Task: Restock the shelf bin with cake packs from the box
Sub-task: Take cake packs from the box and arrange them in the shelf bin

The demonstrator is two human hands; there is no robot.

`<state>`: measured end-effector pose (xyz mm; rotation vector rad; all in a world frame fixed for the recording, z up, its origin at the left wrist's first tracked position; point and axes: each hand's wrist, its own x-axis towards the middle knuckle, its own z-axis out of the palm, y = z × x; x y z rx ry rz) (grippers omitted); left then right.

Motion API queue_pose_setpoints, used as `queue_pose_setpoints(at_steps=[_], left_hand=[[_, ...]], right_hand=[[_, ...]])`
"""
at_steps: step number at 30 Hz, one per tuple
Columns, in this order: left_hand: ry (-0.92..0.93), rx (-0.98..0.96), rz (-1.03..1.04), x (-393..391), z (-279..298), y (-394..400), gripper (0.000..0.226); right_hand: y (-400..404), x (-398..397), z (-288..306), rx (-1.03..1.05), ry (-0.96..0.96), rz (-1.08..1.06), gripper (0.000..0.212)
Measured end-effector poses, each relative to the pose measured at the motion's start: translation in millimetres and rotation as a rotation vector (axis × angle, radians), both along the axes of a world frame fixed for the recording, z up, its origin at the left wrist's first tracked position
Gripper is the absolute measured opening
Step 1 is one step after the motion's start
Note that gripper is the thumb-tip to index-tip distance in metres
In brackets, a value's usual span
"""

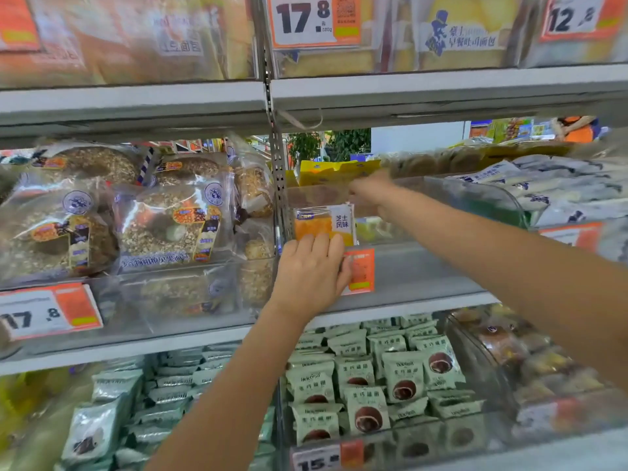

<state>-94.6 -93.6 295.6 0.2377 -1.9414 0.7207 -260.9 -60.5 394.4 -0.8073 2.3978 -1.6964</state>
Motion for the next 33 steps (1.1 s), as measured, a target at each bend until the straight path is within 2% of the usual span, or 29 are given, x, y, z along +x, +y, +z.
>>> queue_pose_setpoints(at_steps=[1,3,6,8,10,13,16,18,20,23,24,26,29,31,32,33], left_hand=[[-0.064,0.006,0.01,4.4,-1.6,1.7,0.03],[-0.174,0.016,0.068,15.0,-3.5,7.6,0.038],[-0.239,0.068,0.246,34.0,-10.8,28.6,0.059],[-0.211,0.156,0.097,48.0,-32.7,51.3,0.06],[-0.234,0.203,-0.099,62.1,-73.0,77.2,0.054],[-0.392,0.321,-0.192,84.8,-149.1,113.0,0.041],[-0.72,0.702,-0.114,114.3,-215.8,149.8,0.04],[-0.863,0.871,-0.015,134.4,-264.5,165.0,0.038],[-0.97,0.998,0.033,159.9,-314.1,173.2,0.035],[-1.077,1.316,0.083,199.7,-373.5,175.3,0.027],[-1.102,1.395,0.101,208.3,-386.0,176.9,0.026],[-1.152,1.451,0.11,216.7,-398.7,183.0,0.028],[-1.125,1.506,0.089,221.9,-404.0,191.2,0.023],[-1.086,1.568,0.079,227.4,-405.3,192.8,0.019],[-1.075,1.606,0.079,230.9,-406.5,192.1,0.018],[-1.064,1.638,0.067,233.8,-408.2,190.8,0.017]], right_hand=[[15.8,10.4,1.7,-0.048,0.07,-0.029,0.06],[55.7,38.7,2.1,-0.145,0.268,-0.027,0.028],[117.0,83.4,-25.7,-0.348,0.517,0.015,0.007],[151.0,104.0,-70.4,-0.42,0.581,0.024,0.003],[182.4,120.6,-128.1,-0.394,0.588,0.002,0.005],[217.3,137.4,-228.2,-0.192,0.523,0.053,0.003],[243.3,154.4,-325.4,0.111,0.353,0.15,0.007],[260.9,169.8,-379.2,0.291,0.205,0.229,0.013],[274.8,183.8,-424.4,0.517,0.053,0.315,0.027],[283.5,206.8,-472.4,0.874,-0.264,0.513,0.063],[283.8,214.5,-482.2,0.97,-0.315,0.576,0.069],[282.4,225.6,-493.1,1.048,-0.315,0.629,0.066],[279.9,226.3,-499.2,1.022,-0.332,0.569,0.053],[281.6,219.3,-505.8,0.993,-0.368,0.53,0.016],[283.4,217.8,-506.8,0.979,-0.383,0.534,0.016],[284.6,216.9,-508.2,0.975,-0.404,0.539,0.027]])
